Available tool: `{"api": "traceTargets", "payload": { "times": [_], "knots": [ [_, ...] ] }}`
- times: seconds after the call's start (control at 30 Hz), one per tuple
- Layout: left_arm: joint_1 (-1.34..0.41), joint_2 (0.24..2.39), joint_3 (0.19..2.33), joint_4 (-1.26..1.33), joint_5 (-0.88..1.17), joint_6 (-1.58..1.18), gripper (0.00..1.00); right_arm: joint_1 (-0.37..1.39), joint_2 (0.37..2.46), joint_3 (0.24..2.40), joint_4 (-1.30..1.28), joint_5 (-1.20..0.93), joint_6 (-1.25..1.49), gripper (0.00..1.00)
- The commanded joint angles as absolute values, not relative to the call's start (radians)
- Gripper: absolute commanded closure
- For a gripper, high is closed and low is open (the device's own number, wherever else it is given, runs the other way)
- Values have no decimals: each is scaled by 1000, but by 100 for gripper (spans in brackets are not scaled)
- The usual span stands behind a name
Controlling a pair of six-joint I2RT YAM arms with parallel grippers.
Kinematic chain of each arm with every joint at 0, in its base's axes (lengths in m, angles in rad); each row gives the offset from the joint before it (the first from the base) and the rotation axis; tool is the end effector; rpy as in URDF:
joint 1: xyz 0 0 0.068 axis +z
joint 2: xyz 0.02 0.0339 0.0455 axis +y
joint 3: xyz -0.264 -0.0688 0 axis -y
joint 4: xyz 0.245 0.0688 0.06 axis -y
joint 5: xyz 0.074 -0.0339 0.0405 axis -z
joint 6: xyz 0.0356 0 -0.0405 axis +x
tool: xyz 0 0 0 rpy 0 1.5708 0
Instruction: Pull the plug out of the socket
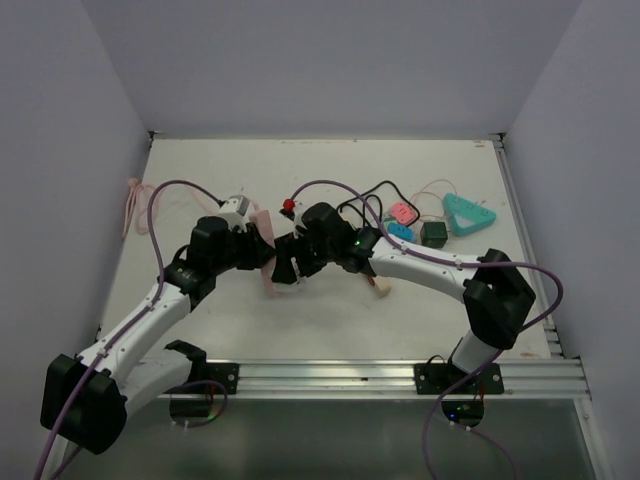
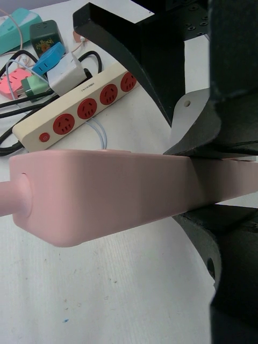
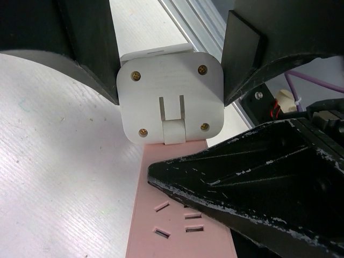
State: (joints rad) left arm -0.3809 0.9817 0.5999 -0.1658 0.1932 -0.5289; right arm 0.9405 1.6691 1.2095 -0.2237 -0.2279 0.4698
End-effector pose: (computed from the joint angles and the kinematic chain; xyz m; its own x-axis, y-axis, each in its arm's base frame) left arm 0.1980 -0.0867 0.2407 -0.6782 -0.2618 -0.6867 0.2025 0.8316 -0.5171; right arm 0.2153 0.3088 0.2527 -0.7348 -0.2589 -0.6269 -0.6253 0.6166 0.4783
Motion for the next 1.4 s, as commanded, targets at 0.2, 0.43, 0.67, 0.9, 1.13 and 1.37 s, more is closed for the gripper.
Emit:
{"api": "traceTargets", "payload": {
  "times": [0.2,0.43,0.67,0.9,1.13,1.37],
  "knots": [
    [-376,945,701,-201,5,-262,100,937,1620,1252,-282,-233,434,100],
    [-376,957,732,-255,-162,-175,100,914,1592,1233,-405,-219,353,100],
    [-376,966,756,-249,-221,-176,100,830,1537,1186,-548,-169,268,100],
    [-376,963,779,-232,-71,-274,100,571,1393,1059,-489,132,318,100],
    [-376,977,779,-193,100,-374,100,436,1420,1052,-387,270,344,98],
    [-376,969,785,-189,163,-408,100,426,1537,1069,-338,229,353,69]
  ]
}}
